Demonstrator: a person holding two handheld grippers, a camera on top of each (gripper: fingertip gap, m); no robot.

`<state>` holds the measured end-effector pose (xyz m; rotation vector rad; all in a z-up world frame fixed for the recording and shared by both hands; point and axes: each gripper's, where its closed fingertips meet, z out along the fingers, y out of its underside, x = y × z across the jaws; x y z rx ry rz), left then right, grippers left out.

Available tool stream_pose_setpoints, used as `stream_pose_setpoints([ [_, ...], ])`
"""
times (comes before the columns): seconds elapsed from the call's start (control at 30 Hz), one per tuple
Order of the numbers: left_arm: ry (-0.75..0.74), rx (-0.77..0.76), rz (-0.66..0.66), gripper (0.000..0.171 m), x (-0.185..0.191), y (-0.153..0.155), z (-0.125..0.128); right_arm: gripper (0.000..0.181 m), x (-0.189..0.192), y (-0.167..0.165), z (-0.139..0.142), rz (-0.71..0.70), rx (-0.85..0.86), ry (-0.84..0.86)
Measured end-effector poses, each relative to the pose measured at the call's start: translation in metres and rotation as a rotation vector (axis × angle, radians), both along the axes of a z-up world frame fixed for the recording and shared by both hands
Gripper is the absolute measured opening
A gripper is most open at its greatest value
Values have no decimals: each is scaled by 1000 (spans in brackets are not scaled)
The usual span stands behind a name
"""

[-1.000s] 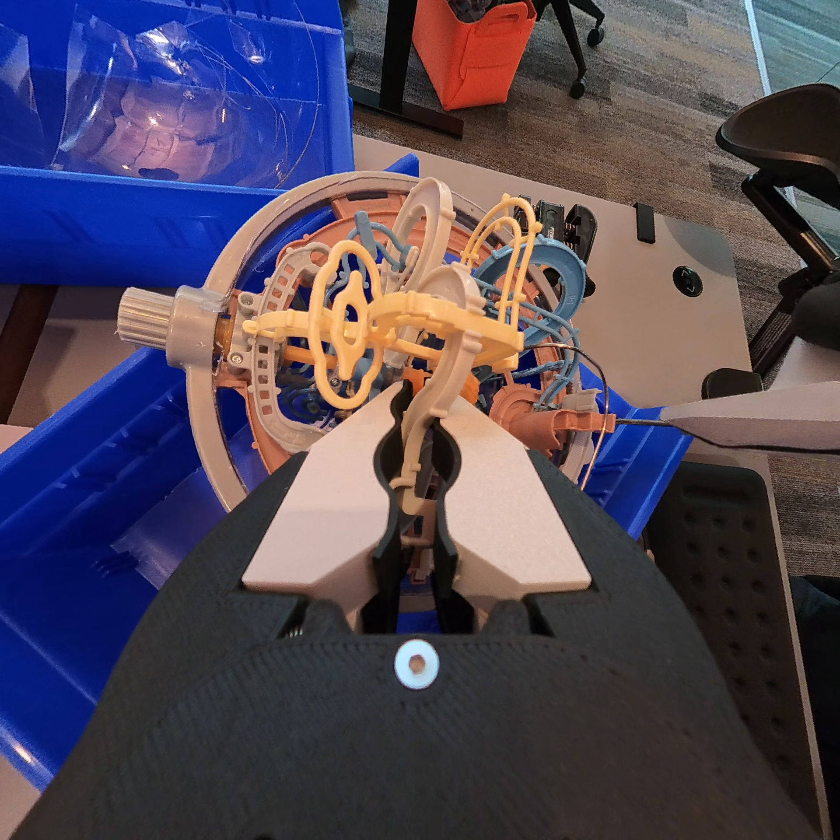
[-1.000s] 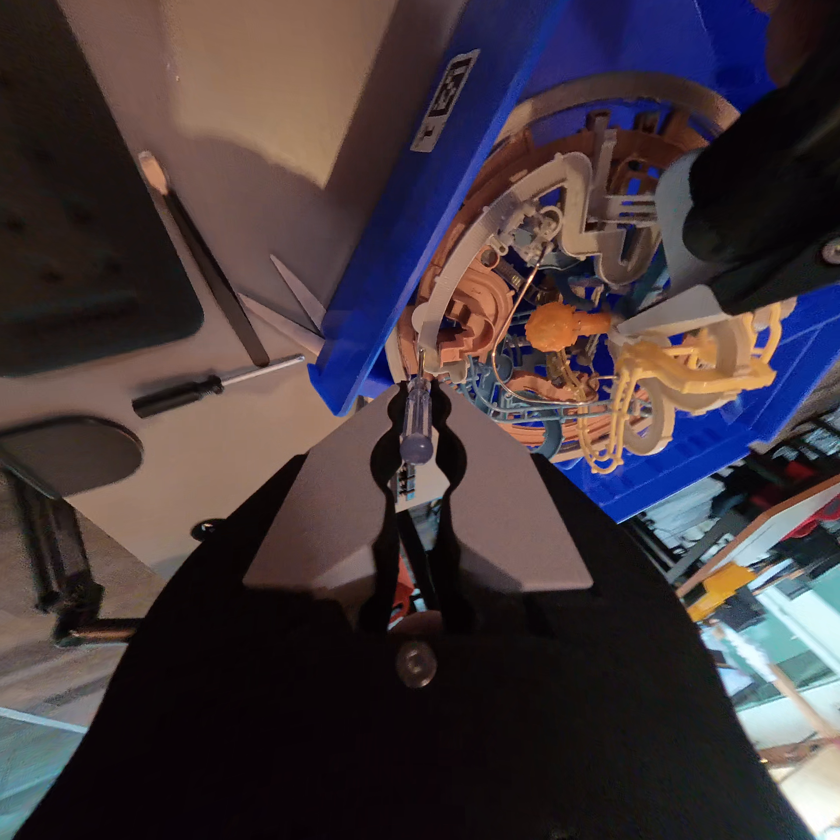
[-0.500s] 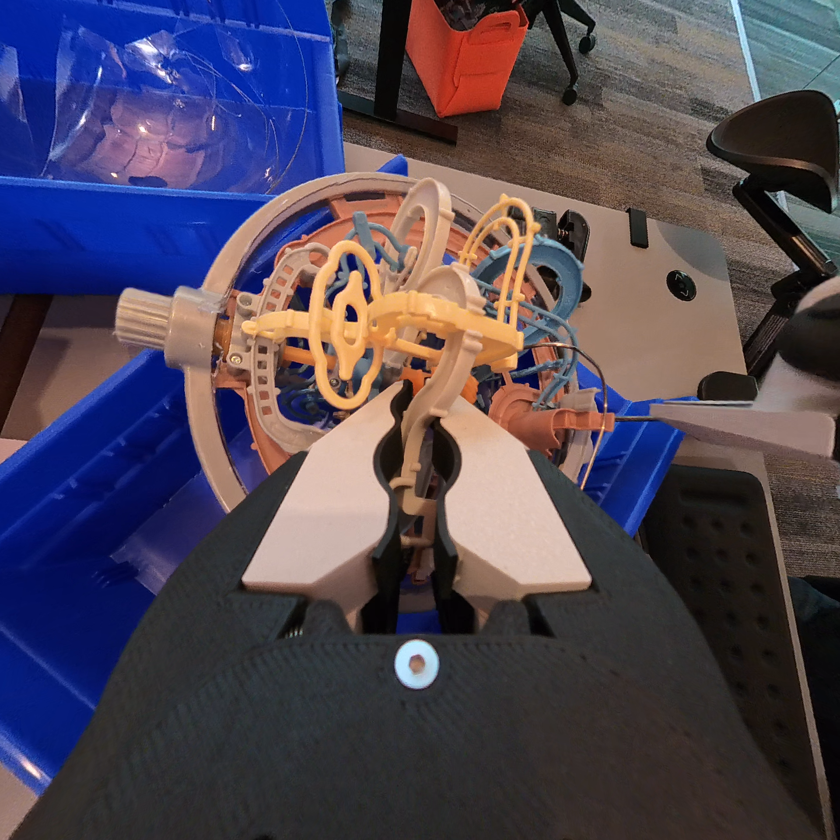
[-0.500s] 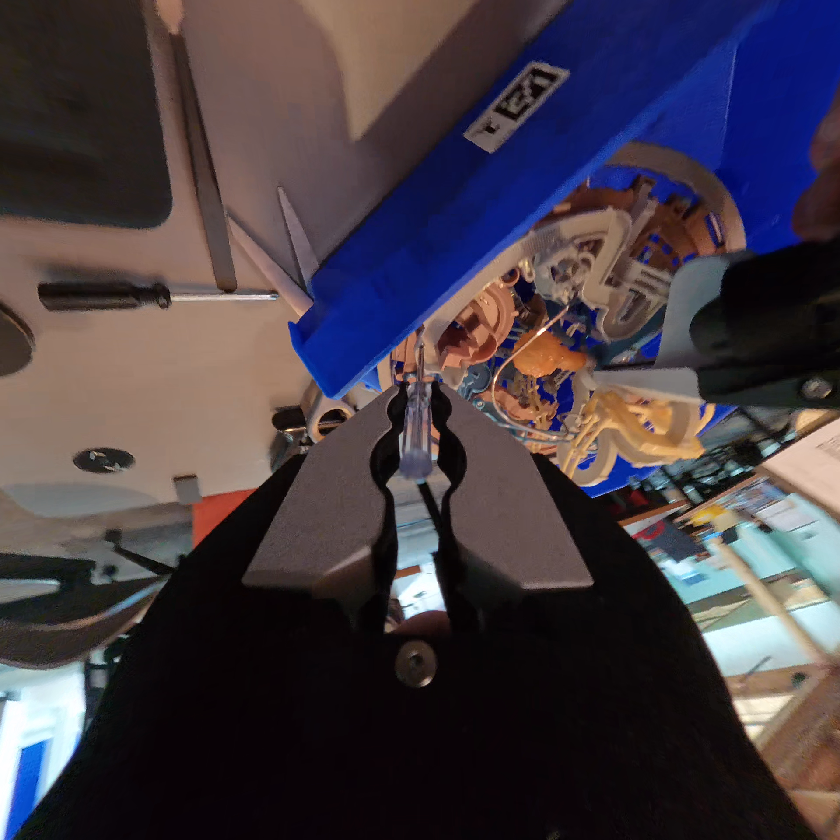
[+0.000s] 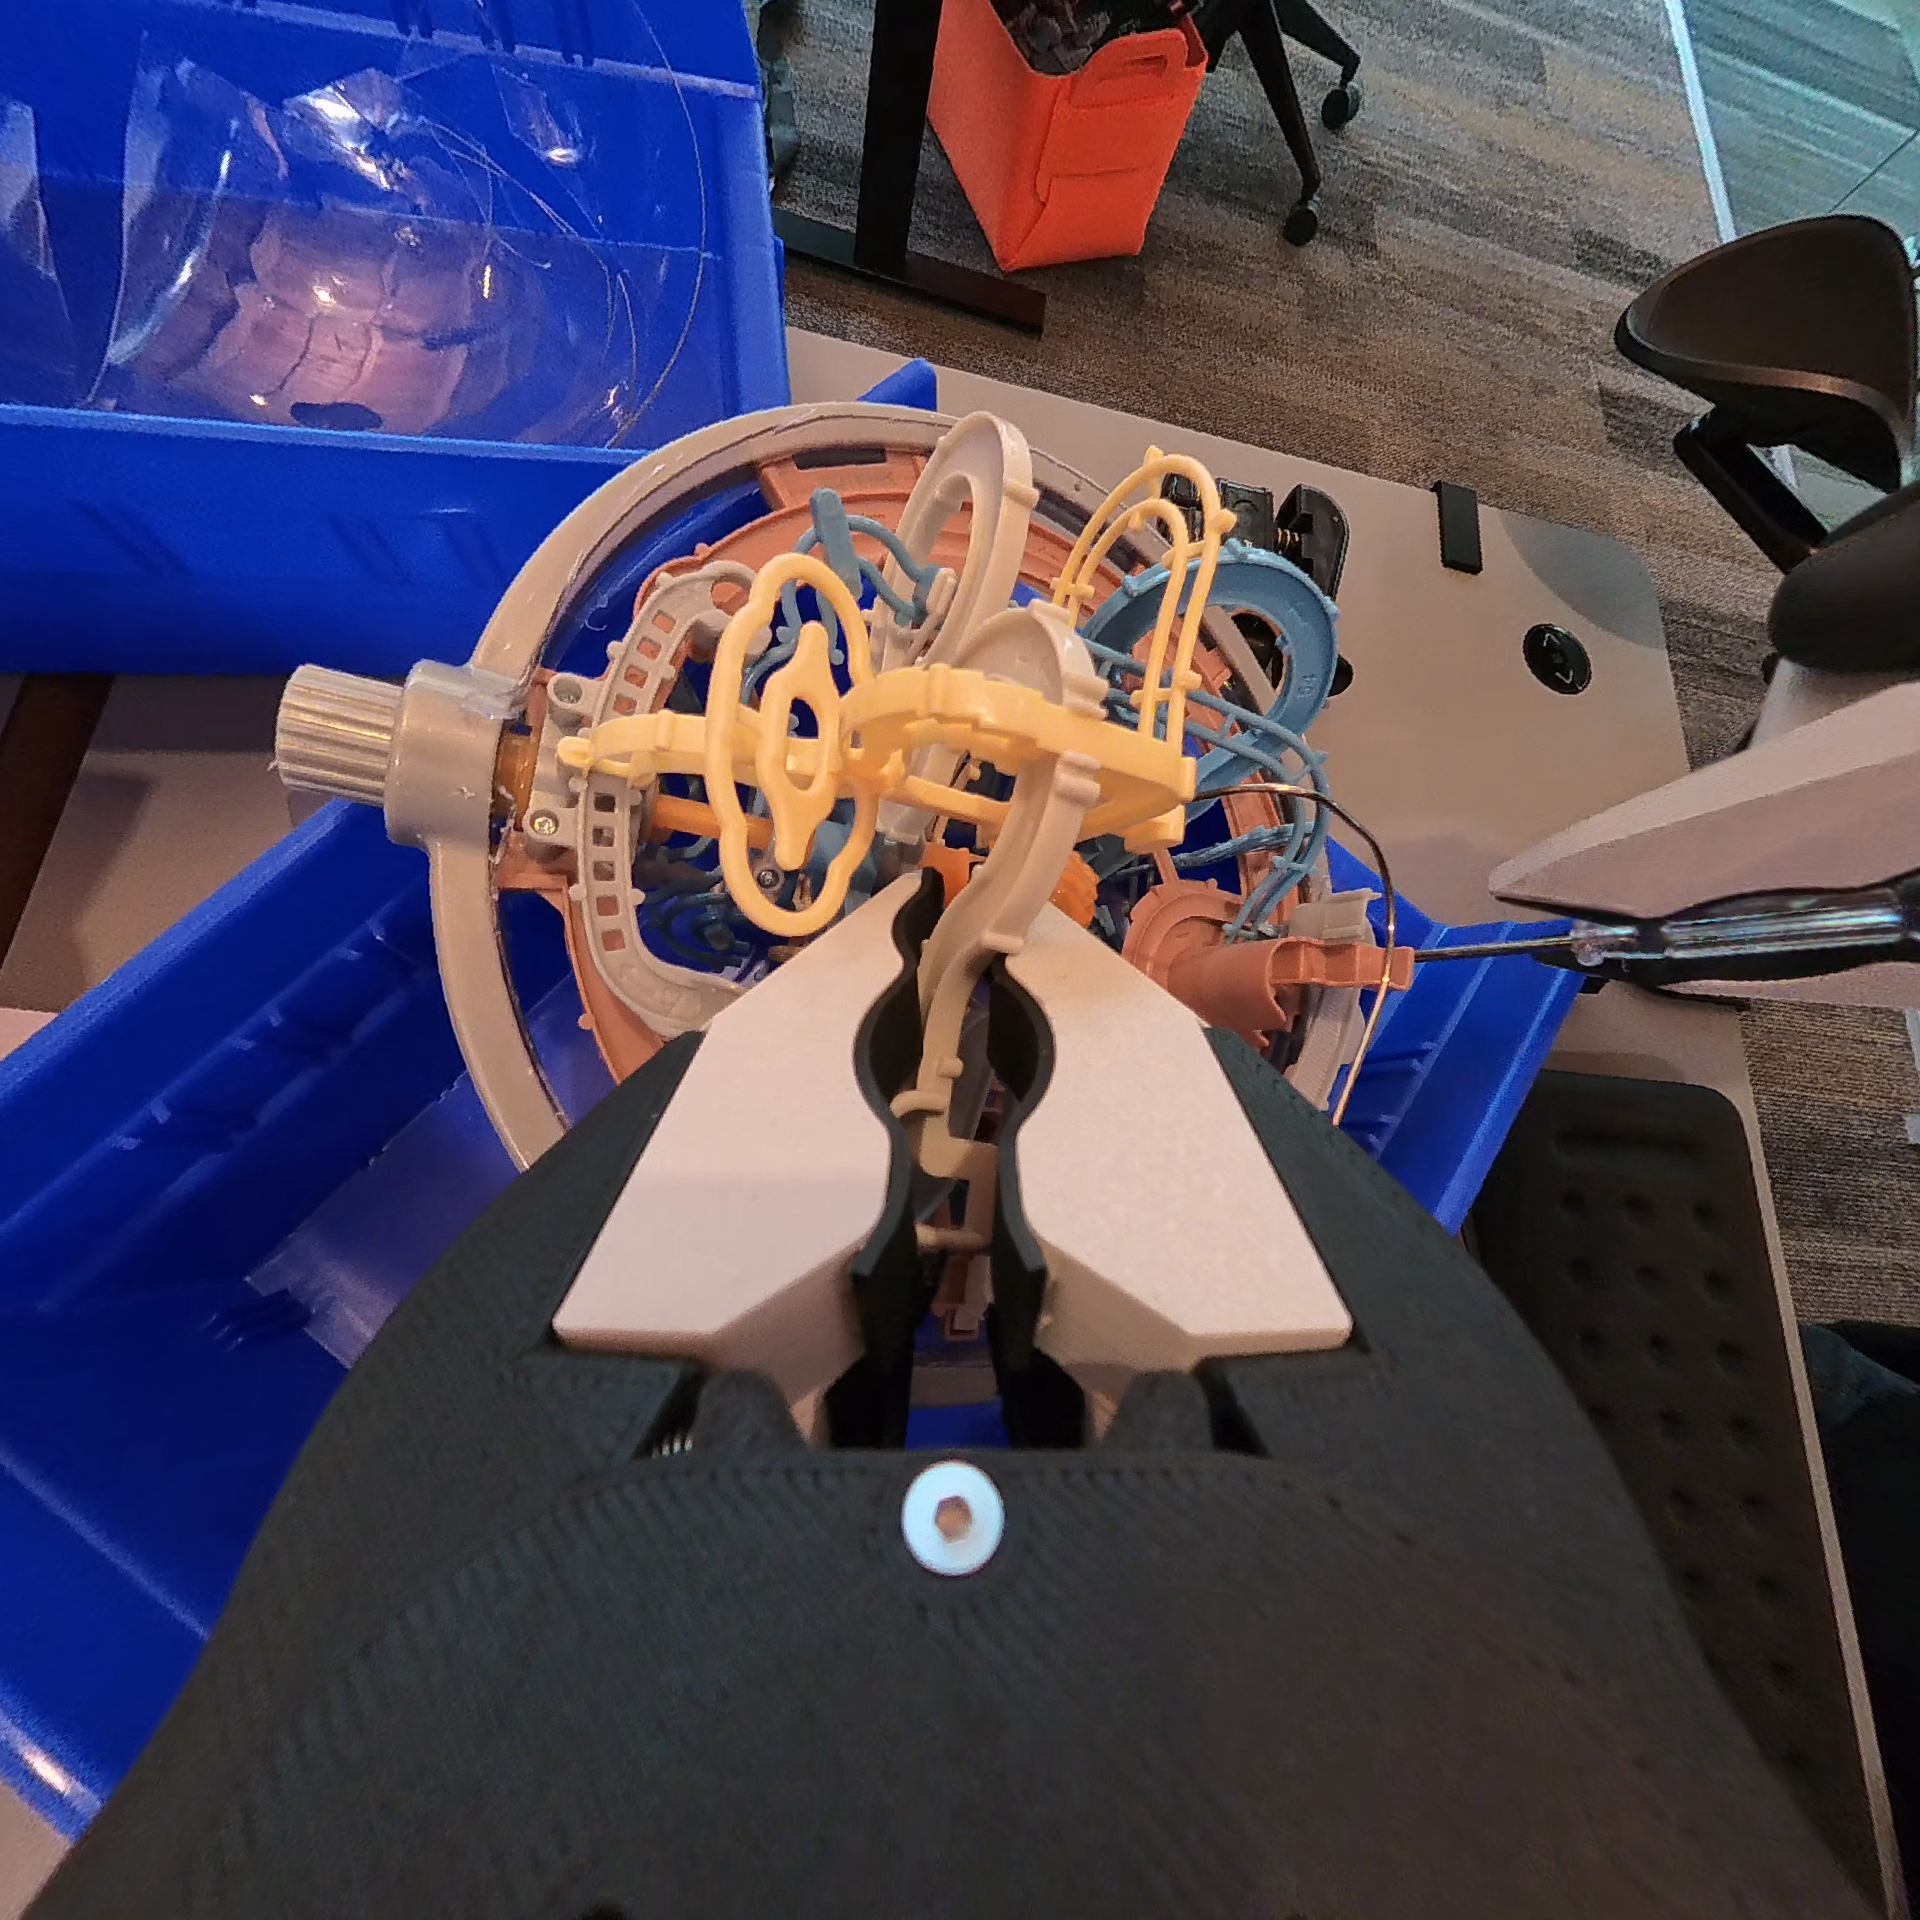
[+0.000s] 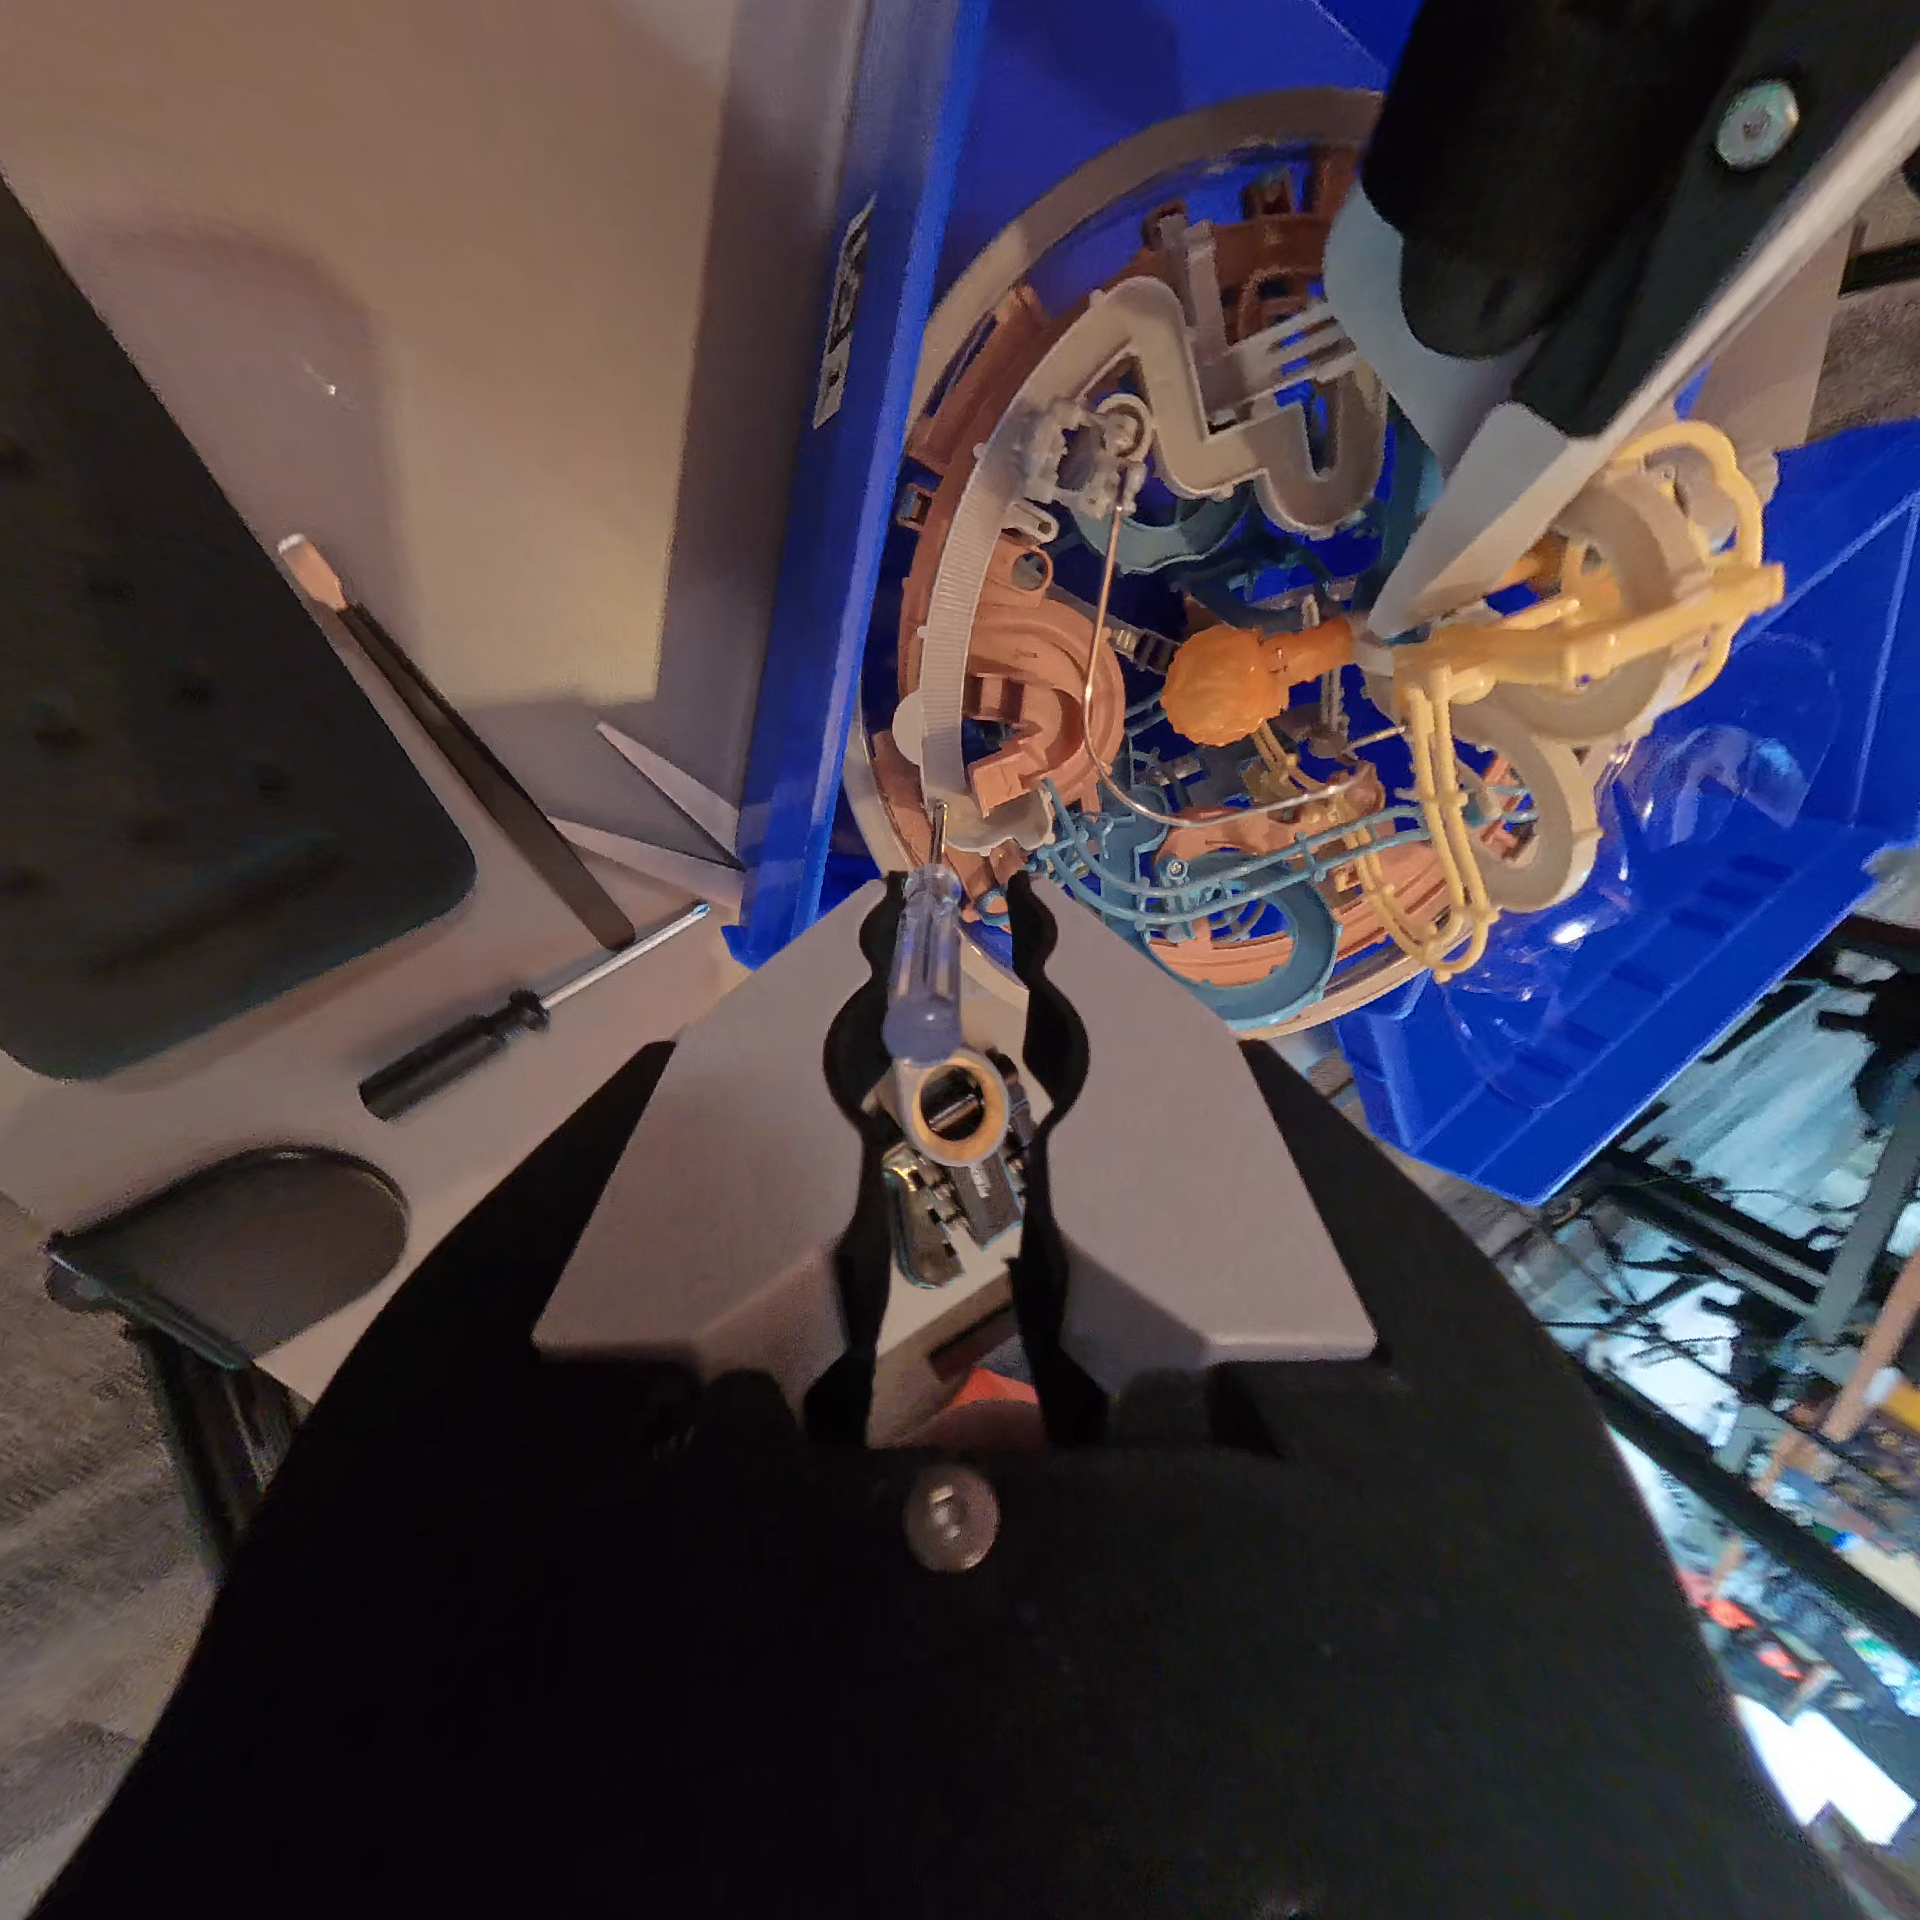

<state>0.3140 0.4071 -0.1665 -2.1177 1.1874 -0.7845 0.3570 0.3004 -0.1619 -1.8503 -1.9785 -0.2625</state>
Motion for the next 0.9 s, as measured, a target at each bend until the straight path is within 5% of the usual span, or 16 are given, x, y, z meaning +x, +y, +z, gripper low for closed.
stream_pose_setpoints([
  [0.27, -2, -2, -2, 4, 0, 0, 0, 7, -2, -4, 0, -167, -62, 144],
  [0.4, 1, -1, -3, 4, 0, -1, 0, 7, -1, -5, -1, -142, -62, 111],
  [0.53, 2, -2, -5, 4, 0, -1, -1, 7, -2, -5, -2, 18, -30, -21],
  [0.73, 7, -7, -2, 4, -2, -1, -2, 7, -1, -3, -4, 578, 153, -472],
  [0.8, 3, -9, -4, 4, -2, -2, -1, 7, -2, -3, -3, 578, 130, -503],
  [0.9, 1, -1, -7, 4, -1, -1, 0, 7, -4, 0, -1, 387, 55, -387],
])
